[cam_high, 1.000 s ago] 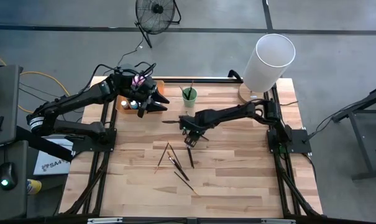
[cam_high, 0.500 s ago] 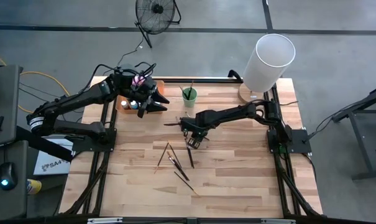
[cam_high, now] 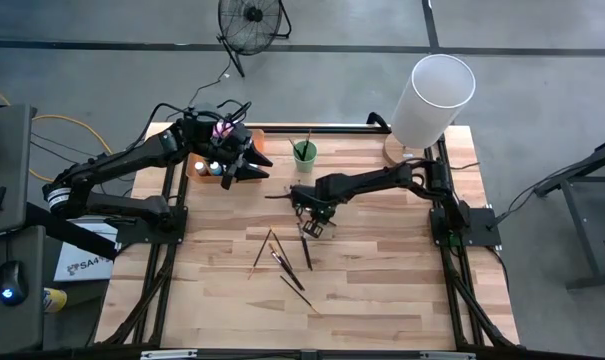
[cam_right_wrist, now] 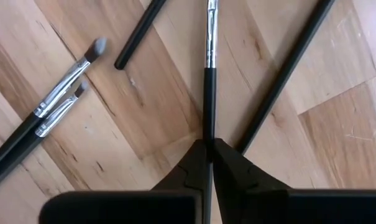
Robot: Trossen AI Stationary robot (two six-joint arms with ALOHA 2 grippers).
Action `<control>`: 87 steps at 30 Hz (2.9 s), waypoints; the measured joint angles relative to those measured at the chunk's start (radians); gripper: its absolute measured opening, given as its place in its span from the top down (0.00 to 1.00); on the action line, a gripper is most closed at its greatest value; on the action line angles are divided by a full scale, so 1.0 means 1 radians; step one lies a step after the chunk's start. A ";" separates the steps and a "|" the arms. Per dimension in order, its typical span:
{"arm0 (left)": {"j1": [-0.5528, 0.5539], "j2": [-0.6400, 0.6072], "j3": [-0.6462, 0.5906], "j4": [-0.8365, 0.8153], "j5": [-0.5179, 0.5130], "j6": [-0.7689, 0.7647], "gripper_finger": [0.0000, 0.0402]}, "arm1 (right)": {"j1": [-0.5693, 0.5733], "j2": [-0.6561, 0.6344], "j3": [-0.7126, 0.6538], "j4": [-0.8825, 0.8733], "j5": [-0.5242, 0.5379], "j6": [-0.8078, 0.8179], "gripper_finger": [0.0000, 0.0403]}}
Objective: Pick & Place Paint Supplies
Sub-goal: Put the black paint brush into the green cup
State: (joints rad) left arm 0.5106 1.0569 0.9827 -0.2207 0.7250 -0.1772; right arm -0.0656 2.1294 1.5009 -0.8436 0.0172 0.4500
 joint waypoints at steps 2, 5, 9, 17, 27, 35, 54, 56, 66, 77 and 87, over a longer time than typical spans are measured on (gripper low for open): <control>0.000 0.000 0.000 0.000 0.000 0.000 0.50 | -0.001 0.001 0.000 0.000 -0.019 0.017 0.98; 0.000 0.000 0.000 0.000 0.000 0.000 0.50 | 0.002 -0.003 -0.001 0.005 -0.049 0.048 0.99; 0.000 0.000 0.000 0.000 0.000 0.000 0.50 | 0.017 -0.018 -0.004 0.007 -0.032 0.087 0.99; 0.000 0.000 0.000 0.000 0.000 0.000 0.50 | 0.038 -0.053 -0.006 0.004 -0.025 0.141 1.00; 0.000 0.000 0.000 0.000 0.000 0.000 0.50 | 0.065 -0.130 -0.005 -0.014 0.020 0.234 1.00; 0.000 0.000 0.000 0.000 0.000 -0.001 0.50 | 0.056 -0.182 -0.003 0.054 -0.015 0.308 1.00; 0.000 0.000 0.000 -0.009 0.000 -0.004 0.50 | -0.109 -0.145 -0.003 0.094 -0.026 0.311 0.62; 0.000 0.000 0.000 -0.017 0.000 -0.004 0.50 | -0.115 -0.133 -0.003 0.103 -0.027 0.296 0.62; 0.000 0.000 0.000 -0.022 -0.002 -0.004 0.50 | -0.115 -0.093 -0.002 0.107 0.019 0.234 0.65; 0.000 0.000 0.000 -0.023 -0.003 -0.011 0.50 | -0.075 -0.052 -0.002 0.147 0.145 0.174 0.65; 0.000 0.000 0.000 -0.023 -0.005 -0.011 0.50 | -0.065 -0.005 0.000 0.094 0.132 0.212 0.66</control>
State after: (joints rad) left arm 0.5106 1.0573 0.9829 -0.2435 0.7197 -0.1886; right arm -0.1307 2.1242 1.5009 -0.7499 0.1489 0.6625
